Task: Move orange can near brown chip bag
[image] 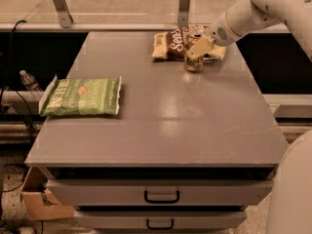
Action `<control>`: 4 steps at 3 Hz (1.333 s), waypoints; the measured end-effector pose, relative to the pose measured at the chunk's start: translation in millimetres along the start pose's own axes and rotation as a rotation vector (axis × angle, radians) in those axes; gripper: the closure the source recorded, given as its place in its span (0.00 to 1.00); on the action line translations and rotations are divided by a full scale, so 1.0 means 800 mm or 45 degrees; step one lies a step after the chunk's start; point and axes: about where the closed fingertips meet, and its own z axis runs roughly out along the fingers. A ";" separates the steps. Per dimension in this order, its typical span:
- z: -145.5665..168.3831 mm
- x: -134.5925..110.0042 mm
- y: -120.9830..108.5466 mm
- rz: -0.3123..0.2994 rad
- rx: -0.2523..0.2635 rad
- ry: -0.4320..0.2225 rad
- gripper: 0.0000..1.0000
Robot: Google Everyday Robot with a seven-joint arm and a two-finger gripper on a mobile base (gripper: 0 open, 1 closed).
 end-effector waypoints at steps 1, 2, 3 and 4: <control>0.004 0.000 0.002 0.000 -0.006 0.003 0.13; 0.008 0.001 0.003 -0.001 -0.012 0.005 0.00; 0.008 0.001 0.003 -0.001 -0.012 0.005 0.00; -0.009 -0.006 0.000 -0.045 0.010 0.004 0.00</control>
Offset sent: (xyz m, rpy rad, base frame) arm 0.0005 0.0020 -0.0025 0.0002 0.0038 0.0030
